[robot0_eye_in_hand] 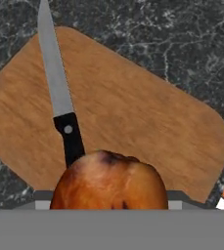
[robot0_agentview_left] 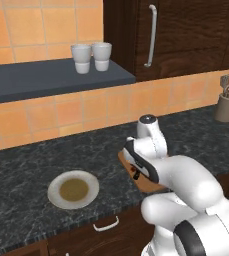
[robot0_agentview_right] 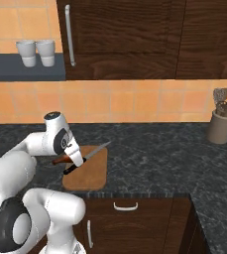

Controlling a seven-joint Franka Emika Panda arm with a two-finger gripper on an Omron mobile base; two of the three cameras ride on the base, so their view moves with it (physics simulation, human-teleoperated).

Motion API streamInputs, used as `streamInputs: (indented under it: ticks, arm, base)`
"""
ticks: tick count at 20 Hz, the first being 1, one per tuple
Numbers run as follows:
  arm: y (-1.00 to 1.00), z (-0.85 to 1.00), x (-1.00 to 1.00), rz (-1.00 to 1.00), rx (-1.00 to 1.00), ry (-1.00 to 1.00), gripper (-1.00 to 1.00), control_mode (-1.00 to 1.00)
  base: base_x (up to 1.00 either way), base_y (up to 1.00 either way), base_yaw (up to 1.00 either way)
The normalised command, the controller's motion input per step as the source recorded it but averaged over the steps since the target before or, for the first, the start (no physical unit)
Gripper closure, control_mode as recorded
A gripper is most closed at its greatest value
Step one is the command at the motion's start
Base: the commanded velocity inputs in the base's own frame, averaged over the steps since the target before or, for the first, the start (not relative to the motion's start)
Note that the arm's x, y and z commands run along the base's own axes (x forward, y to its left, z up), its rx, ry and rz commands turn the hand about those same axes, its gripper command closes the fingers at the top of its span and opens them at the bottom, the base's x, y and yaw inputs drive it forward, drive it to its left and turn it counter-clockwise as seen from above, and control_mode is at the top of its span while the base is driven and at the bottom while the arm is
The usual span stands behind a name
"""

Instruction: Pick up the knife from the drawer and place it on the cutting board. Then place the meat from the plate to the cutting board.

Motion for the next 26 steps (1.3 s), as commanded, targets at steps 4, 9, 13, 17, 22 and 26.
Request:
streamInputs:
  ticks: [4, 9, 13, 17, 22, 26]
  arm:
    - [-0.83, -0.12, 0.48, 0.0, 0.0, 0.04, 1.0, -1.0]
    - [-0.31, -0.23, 0.44, 0.01, 0.0, 0.0, 1.0, -1.0]
    - [-0.01, -0.3, 0.45, 0.02, 0.0, 0.0, -1.0, -1.0]
    - [0.0, -0.07, 0.27, 0.02, 0.0, 0.0, -1.0, -1.0]
    - [0.0, 0.13, -0.06, 0.0, 0.0, -0.02, -1.0, -1.0]
    - [-0.04, 0.5, -0.43, 0.0, 0.0, -0.05, -1.0, -1.0]
  base:
    - [0.0, 0.0, 0.0]
    - [0.0, 0.0, 0.0]
    - [0.0, 0.0, 0.0]
    - [0.0, 0.0, 0.0]
    - [0.0, 0.0, 0.0]
    - [0.0, 0.0, 0.0]
